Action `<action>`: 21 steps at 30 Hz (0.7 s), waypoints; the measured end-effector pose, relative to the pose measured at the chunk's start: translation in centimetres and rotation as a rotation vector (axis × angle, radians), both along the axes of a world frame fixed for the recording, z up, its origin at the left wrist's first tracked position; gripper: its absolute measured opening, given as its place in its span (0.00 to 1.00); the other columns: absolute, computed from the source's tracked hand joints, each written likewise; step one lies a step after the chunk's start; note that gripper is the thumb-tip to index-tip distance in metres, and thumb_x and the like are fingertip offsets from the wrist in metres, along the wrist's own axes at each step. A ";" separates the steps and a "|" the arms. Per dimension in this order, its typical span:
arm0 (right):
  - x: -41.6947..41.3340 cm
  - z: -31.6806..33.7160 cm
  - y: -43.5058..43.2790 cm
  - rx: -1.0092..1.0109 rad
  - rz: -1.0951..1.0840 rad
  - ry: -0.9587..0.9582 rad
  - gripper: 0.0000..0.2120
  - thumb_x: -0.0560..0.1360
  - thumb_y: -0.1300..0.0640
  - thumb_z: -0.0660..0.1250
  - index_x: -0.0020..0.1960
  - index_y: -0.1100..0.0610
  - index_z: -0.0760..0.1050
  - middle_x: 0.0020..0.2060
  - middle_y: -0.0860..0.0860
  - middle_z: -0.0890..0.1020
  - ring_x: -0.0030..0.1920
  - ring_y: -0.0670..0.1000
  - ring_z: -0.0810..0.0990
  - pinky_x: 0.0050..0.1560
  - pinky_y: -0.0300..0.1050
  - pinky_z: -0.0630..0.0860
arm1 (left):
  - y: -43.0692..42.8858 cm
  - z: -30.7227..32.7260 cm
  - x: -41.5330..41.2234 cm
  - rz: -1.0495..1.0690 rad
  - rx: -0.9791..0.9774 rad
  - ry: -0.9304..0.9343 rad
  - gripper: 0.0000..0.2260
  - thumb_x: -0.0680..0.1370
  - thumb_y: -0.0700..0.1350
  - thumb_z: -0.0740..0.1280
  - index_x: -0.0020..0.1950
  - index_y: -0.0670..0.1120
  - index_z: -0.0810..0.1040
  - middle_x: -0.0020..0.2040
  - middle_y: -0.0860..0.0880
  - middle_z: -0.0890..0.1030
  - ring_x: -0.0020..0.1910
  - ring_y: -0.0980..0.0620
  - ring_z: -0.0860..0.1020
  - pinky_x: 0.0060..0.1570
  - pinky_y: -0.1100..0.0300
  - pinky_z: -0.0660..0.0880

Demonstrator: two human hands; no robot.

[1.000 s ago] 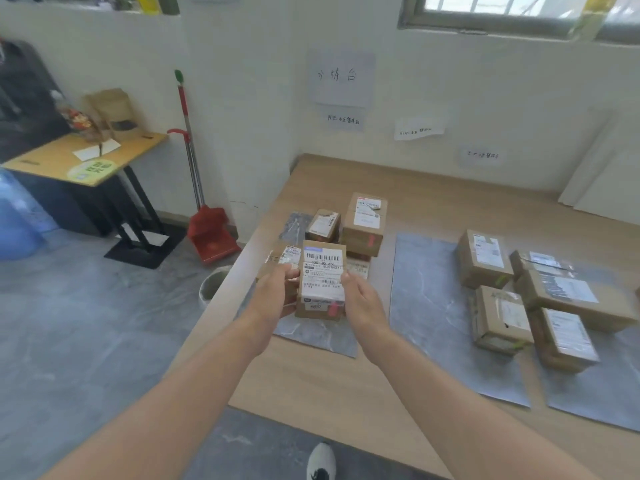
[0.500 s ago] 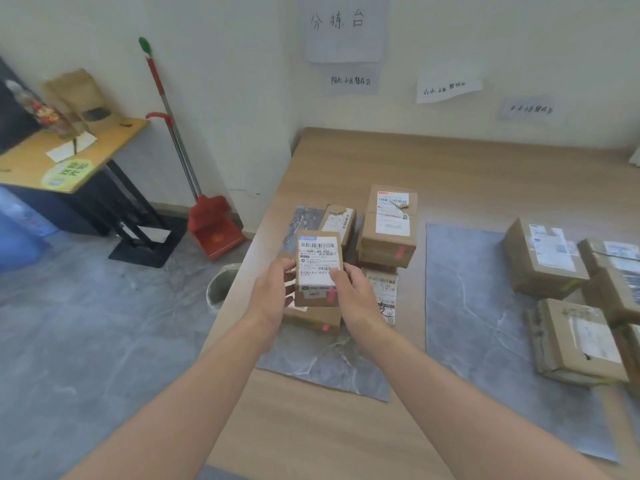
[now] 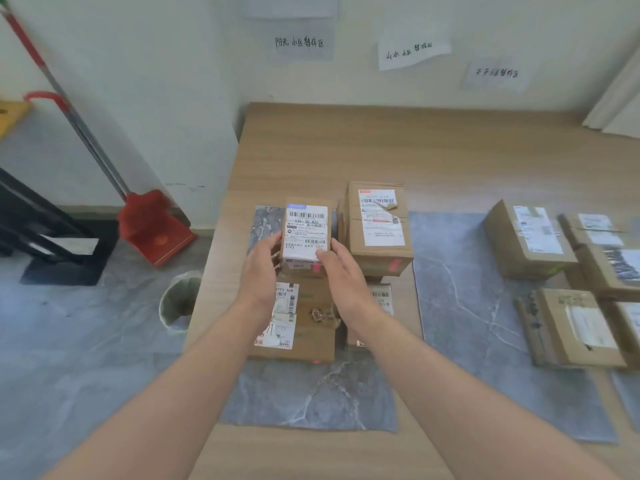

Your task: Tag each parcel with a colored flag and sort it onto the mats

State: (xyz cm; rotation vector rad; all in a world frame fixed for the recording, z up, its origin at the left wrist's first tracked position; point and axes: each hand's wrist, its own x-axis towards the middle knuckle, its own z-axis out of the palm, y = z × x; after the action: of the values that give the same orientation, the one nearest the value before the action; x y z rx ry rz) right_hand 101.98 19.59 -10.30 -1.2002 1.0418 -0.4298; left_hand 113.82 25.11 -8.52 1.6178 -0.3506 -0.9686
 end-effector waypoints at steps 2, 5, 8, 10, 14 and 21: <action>1.2 -0.6 -1.0 -0.008 -0.018 0.019 0.22 0.82 0.46 0.60 0.76 0.45 0.67 0.65 0.36 0.78 0.62 0.36 0.76 0.67 0.36 0.70 | -1.2 -0.9 0.9 -0.006 -0.021 0.010 0.18 0.84 0.49 0.53 0.50 0.56 0.83 0.46 0.58 0.87 0.47 0.62 0.83 0.53 0.60 0.74; 2.8 -1.6 -2.2 -0.009 -0.031 0.030 0.25 0.80 0.44 0.61 0.77 0.41 0.66 0.66 0.37 0.79 0.67 0.42 0.76 0.72 0.48 0.68 | -2.9 -2.0 2.2 -0.027 -0.015 0.043 0.18 0.85 0.49 0.52 0.50 0.56 0.82 0.44 0.60 0.86 0.44 0.64 0.82 0.50 0.63 0.72; 4.1 -2.2 -3.0 0.003 -0.054 0.004 0.26 0.78 0.44 0.62 0.76 0.41 0.67 0.66 0.38 0.79 0.68 0.43 0.76 0.73 0.50 0.68 | -4.3 -2.6 3.3 -0.033 0.006 0.073 0.18 0.85 0.50 0.52 0.49 0.57 0.82 0.44 0.60 0.86 0.48 0.60 0.81 0.50 0.63 0.72; 4.7 -2.5 -3.5 0.047 -0.073 -0.016 0.27 0.77 0.42 0.62 0.76 0.41 0.67 0.66 0.38 0.79 0.68 0.42 0.75 0.74 0.52 0.67 | -4.9 -3.1 3.8 -0.048 0.016 0.083 0.18 0.85 0.51 0.52 0.49 0.57 0.82 0.44 0.60 0.86 0.47 0.62 0.81 0.49 0.64 0.72; 4.8 -2.8 -4.9 0.084 -0.074 -0.013 0.27 0.81 0.45 0.61 0.79 0.42 0.61 0.68 0.39 0.78 0.67 0.42 0.75 0.68 0.43 0.70 | -6.0 -3.7 4.2 -0.097 0.042 0.090 0.18 0.85 0.52 0.51 0.52 0.57 0.82 0.47 0.60 0.86 0.54 0.57 0.80 0.52 0.62 0.72; 4.3 -1.0 -5.9 0.111 -0.034 0.014 0.33 0.84 0.46 0.58 0.83 0.43 0.44 0.68 0.36 0.68 0.70 0.41 0.67 0.68 0.41 0.61 | -6.8 -4.2 3.8 -0.117 0.060 0.097 0.18 0.85 0.53 0.51 0.51 0.59 0.81 0.45 0.63 0.85 0.55 0.58 0.79 0.59 0.61 0.72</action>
State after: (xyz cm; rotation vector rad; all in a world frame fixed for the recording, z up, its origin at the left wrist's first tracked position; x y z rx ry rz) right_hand 106.31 13.66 -11.33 -1.0897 1.0857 -0.3856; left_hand 117.66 18.32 -12.70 1.6122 -0.3558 -1.1519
